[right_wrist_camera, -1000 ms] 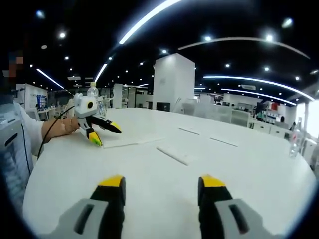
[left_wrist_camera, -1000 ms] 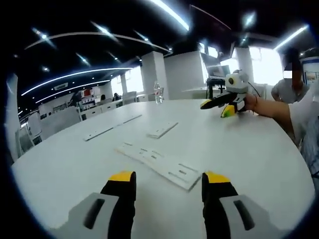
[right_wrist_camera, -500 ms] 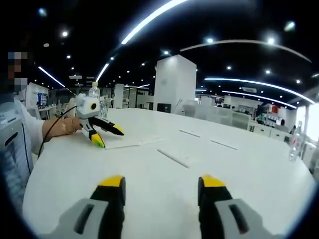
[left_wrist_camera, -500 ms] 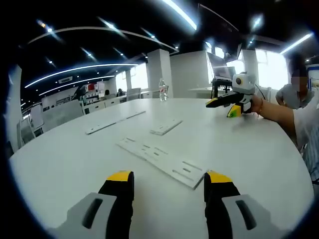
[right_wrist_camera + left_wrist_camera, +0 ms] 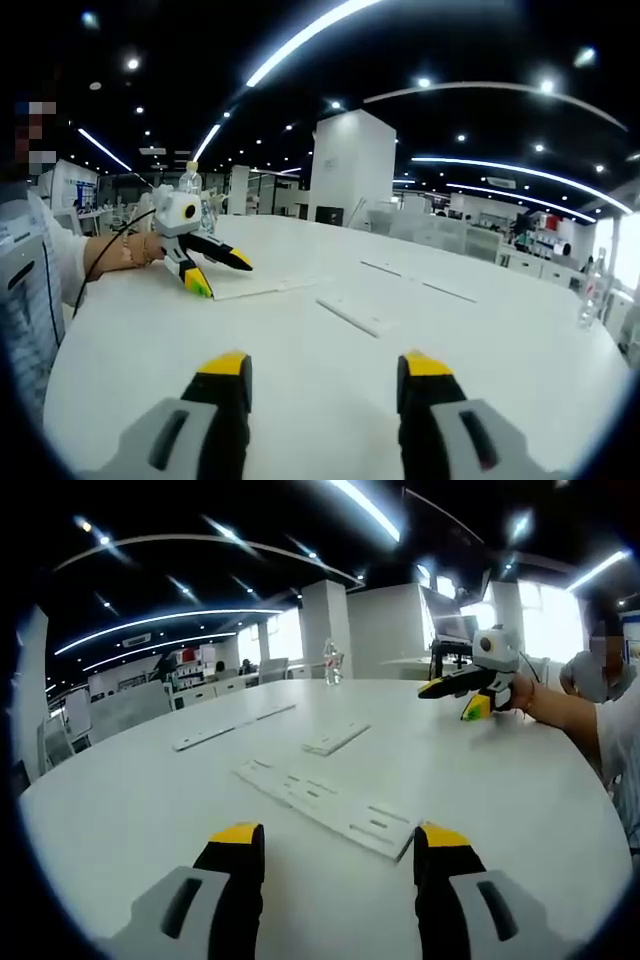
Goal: Locate the socket holder cover, grip the socket holder cover, clip it into the socket holder slot.
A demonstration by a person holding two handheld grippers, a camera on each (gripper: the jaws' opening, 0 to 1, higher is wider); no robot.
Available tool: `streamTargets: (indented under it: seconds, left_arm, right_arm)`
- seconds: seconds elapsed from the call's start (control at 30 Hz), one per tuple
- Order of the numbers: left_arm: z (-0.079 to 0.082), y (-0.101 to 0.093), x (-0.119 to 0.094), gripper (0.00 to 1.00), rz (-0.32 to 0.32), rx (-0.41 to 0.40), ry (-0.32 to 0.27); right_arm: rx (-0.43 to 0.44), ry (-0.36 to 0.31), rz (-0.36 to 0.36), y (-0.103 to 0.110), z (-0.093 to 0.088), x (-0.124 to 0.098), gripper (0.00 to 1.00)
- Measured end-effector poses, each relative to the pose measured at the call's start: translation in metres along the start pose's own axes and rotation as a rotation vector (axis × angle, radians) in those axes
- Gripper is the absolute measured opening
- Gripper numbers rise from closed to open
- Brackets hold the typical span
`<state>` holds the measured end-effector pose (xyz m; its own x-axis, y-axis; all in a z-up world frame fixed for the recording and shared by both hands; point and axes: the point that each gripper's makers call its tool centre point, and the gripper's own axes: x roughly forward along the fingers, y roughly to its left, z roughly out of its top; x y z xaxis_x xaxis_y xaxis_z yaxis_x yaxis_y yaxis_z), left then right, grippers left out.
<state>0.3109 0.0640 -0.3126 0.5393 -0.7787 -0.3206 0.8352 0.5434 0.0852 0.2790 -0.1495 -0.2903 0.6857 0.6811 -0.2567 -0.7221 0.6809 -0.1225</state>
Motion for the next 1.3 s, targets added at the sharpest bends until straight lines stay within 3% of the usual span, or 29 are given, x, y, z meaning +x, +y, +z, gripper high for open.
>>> streamTargets:
  seconds: [0.73, 1.1, 1.3]
  left_arm:
    - [0.005, 0.015, -0.003, 0.61, 0.059, -0.016, -0.022]
    - [0.004, 0.006, -0.002, 0.60, 0.023, -0.007, -0.022]
    - [0.002, 0.008, -0.001, 0.61, 0.036, -0.004, -0.018]
  right_arm:
    - [-0.012, 0.012, 0.000, 0.001, -0.002, 0.002, 0.59]
    - [-0.014, 0.010, -0.002, 0.002, -0.002, 0.001, 0.59]
    - [-0.016, 0.010, -0.005, 0.001, -0.002, 0.000, 0.59]
